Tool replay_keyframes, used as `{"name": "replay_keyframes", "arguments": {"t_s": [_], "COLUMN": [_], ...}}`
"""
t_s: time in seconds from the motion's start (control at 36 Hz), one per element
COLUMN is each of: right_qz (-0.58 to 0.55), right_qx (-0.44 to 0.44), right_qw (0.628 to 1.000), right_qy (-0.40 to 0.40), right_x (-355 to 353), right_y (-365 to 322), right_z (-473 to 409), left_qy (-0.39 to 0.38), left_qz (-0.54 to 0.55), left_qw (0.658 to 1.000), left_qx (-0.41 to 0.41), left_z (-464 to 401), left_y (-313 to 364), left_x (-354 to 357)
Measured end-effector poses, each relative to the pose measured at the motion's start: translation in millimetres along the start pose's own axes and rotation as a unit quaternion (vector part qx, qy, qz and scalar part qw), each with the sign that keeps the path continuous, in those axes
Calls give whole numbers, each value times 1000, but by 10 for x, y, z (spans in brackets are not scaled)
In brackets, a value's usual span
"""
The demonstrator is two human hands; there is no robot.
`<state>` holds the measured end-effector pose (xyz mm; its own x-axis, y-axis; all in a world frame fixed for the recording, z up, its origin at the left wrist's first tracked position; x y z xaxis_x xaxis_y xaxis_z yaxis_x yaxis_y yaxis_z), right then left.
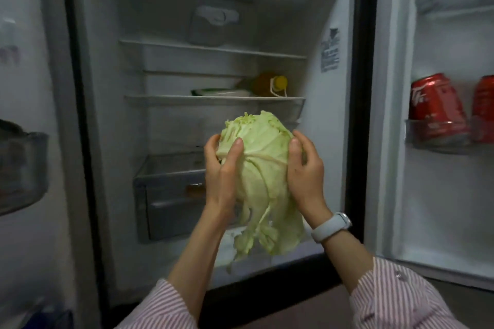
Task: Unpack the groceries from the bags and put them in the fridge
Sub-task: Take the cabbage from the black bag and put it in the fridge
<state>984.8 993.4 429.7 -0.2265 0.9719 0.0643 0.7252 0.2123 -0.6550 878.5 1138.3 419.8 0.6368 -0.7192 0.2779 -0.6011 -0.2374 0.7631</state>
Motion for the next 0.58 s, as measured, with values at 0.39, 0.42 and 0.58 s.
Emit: {"name": "replay_keyframes", "arguments": {"t_s": [0.39, 0.42, 0.58], "right_qz": [11, 14, 20], "right_qx": [42, 38, 34], "right_qw": [999, 999, 996], "right_qy": [-26, -32, -80], "right_x": [732, 783, 1136], "right_y": [1302, 1345, 1643], "right_z": [-1798, -1852, -2041], "left_qy": [-50, -37, 7], "left_qz": [-91, -85, -71], "left_qw": [989, 989, 979], "left_qx": [-106, -117, -193], "left_z": [-1854, -1944, -2322], "left_y": [-1340, -1443, -1861], "left_x": [404, 365, 166]}}
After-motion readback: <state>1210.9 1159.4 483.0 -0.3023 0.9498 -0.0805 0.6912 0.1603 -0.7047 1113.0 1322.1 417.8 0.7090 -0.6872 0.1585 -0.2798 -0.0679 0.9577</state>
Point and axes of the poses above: each hand's wrist, its own z-axis away from the middle knuckle, its own x-axis out of the palm, y = z × x, the point moved 9 cm from there along -z, towards the middle knuckle, and after that the axes turned 1 degree about -z, right-handed, at the moved point
